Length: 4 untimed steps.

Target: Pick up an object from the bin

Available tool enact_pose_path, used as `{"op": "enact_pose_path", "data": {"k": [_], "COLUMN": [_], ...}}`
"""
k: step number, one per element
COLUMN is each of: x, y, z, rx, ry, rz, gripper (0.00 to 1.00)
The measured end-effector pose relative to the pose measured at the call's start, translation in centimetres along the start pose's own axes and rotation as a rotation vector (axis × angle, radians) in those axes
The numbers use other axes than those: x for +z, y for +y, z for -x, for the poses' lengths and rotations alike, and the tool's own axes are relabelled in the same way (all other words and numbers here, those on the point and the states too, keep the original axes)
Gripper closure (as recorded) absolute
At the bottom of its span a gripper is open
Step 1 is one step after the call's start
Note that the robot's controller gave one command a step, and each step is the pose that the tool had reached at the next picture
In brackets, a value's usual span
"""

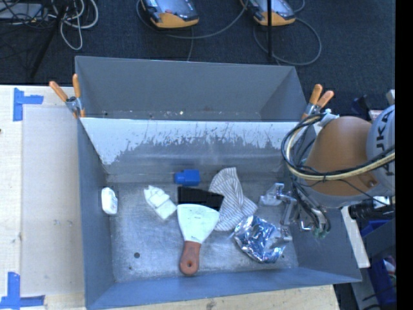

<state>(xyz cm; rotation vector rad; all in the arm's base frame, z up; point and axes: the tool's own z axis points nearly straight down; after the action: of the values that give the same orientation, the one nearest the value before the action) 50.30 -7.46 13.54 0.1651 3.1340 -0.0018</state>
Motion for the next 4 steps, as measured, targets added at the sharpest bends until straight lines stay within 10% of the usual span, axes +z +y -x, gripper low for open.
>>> {"op": "enact_pose_path", "data": {"k": [1, 2, 3, 4], "x": [3.0, 5.6, 5.6, 1.2], "y": [1.4, 1.4, 1.4, -1.8], "z": [-1.2, 1.9, 1.9, -2.8], "rx": [0.167, 0.366, 0.365, 0.559], "ry": [0.012, 0.005, 0.005, 0.007], "rz": [0.003, 0.002, 0.001, -0.001], "gripper": [0.00, 1.00, 1.00, 1.00]}}
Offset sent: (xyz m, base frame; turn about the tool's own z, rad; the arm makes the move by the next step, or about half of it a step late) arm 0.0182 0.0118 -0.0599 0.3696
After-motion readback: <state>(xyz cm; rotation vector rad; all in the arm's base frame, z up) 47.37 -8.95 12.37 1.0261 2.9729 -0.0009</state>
